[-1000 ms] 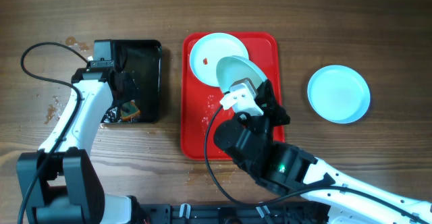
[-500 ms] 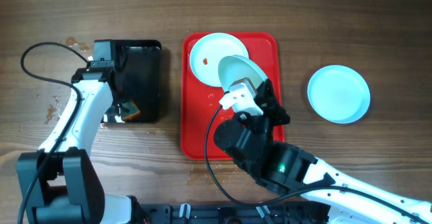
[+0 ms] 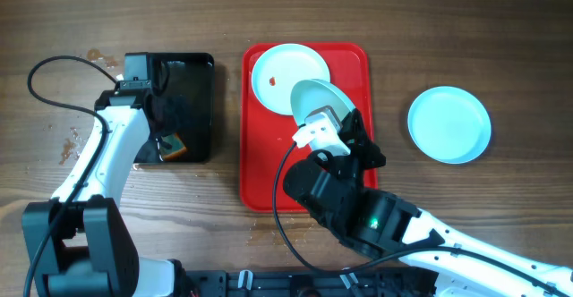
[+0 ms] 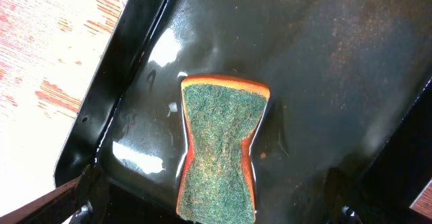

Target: Clean dirty plates on tray and stack at the side

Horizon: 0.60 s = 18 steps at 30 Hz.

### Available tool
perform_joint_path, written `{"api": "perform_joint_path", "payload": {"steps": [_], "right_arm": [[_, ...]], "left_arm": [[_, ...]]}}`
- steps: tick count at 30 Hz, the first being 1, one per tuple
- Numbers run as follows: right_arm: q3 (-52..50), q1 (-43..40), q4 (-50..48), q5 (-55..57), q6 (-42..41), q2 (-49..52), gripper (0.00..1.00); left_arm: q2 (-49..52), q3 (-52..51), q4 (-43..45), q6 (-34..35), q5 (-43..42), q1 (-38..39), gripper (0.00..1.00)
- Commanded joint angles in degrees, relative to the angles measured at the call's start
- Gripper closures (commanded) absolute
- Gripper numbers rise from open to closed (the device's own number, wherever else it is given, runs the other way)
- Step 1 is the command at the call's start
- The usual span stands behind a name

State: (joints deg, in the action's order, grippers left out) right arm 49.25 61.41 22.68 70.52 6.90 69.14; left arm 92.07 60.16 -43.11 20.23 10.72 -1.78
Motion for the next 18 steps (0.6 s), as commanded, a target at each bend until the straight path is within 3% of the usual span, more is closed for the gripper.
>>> {"api": "perform_joint_path", "payload": {"steps": [1,8,10,12,13,14,15,16,18], "right_arm": [[0.9,-0.4,1.0,-2.3,-3.2,-0.6,0.96],[0.9,-4.5,1.5,-1.1,-6.0,0.2,0.96],[1.0,-2.7,2.2,-5.4,1.7,0.1,0.96],[0.8,-4.6,2.1,0.9,-6.5,0.8,0.96],[0.8,-4.8,2.4,-9.0,-1.2,0.4,0.96],[0.8,-4.1,3.0,-6.6,-2.6,0.4,0.96],[0.8,-5.5,3.7,-7.5,-11.8,0.3,0.96],[0.8,-6.3,3.8,-16.9,-9.8,0.2,0.96],[0.8,-7.9,6.6,-19.8,-15.6,0.3,0.96]], "left_arm": [[0.2,-0.2,0.0,-0.1,0.7,-0.2,0.00],[0.2,-0.2,0.0,-0.1,0.7,-0.2,0.00],[0.2,-0.2,0.0,-0.1,0.7,-0.2,0.00],[0.2,-0.2,0.0,-0.1,0.7,-0.2,0.00],[0.2,-0.2,0.0,-0.1,0.7,-0.2,0.00],[0.2,-0.2,0.0,-0.1,0.7,-0.2,0.00],[0.2,-0.2,0.0,-0.1,0.7,-0.2,0.00],[0.2,-0.2,0.0,-0.1,0.7,-0.2,0.00],[0.2,-0.2,0.0,-0.1,0.7,-0.2,0.00]]}}
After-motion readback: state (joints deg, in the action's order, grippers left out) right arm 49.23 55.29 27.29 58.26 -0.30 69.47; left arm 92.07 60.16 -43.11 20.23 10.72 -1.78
